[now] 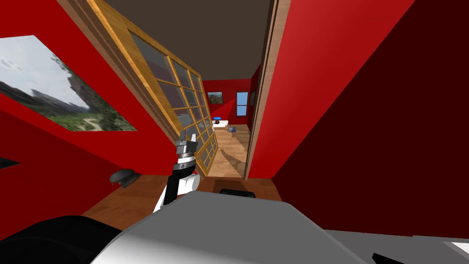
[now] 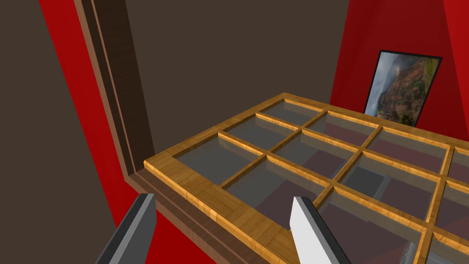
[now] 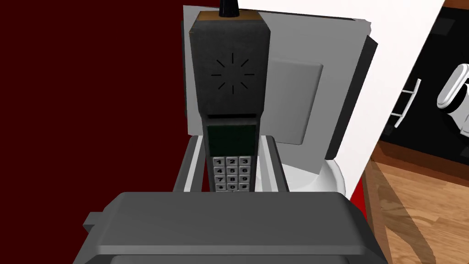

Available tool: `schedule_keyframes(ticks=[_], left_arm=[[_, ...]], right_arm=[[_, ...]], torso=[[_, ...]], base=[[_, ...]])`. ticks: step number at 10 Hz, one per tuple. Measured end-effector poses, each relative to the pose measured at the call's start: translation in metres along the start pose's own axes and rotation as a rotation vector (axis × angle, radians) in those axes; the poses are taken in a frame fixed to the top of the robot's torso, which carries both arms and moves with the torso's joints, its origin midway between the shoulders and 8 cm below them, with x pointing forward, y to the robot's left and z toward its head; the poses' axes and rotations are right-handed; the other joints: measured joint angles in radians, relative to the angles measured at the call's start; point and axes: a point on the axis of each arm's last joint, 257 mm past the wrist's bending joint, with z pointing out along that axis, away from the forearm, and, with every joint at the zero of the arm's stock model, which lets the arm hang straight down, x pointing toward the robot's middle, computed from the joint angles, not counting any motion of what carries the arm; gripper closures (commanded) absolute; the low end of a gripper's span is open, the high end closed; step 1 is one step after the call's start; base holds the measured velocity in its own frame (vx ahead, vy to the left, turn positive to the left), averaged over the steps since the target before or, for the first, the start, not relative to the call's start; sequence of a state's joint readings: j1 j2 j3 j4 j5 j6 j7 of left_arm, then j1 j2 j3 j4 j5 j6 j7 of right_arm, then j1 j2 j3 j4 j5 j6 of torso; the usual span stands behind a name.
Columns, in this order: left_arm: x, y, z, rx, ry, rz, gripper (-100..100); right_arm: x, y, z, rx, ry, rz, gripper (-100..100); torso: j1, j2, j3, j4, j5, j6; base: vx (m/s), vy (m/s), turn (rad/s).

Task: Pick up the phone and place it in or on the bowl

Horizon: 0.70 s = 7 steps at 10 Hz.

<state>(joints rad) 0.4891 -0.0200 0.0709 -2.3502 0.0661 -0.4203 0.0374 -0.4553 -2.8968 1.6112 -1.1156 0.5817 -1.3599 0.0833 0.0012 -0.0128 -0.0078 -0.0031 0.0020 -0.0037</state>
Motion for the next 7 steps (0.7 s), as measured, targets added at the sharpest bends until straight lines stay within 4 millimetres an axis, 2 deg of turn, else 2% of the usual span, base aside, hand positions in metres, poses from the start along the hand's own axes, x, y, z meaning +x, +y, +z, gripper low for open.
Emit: schedule_keyframes(ticks=[1,3,7], left_arm=[[0.0,0.0,0.0,0.0,0.0,0.0,0],[0.0,0.0,0.0,0.0,0.0,0.0,0],[0.0,0.0,0.0,0.0,0.0,0.0,0]], right_arm=[[0.004,0.001,0.003,-0.004,-0.006,0.014,100],[0.028,0.009,0.01,-0.017,-0.01,0.065,100],[0.076,0.046,0.027,-0.091,-0.022,0.192,100]], torso=[[0.0,0.001,0.001,0.001,0.0,0.002],[0.001,0.001,0.001,0.001,0.0,0.001],[-0.002,0.002,0.002,0.001,-0.002,0.002]], base=[[0.074,-0.035,0.264],[0.096,-0.052,0.455],[0.067,-0.084,0.355]])
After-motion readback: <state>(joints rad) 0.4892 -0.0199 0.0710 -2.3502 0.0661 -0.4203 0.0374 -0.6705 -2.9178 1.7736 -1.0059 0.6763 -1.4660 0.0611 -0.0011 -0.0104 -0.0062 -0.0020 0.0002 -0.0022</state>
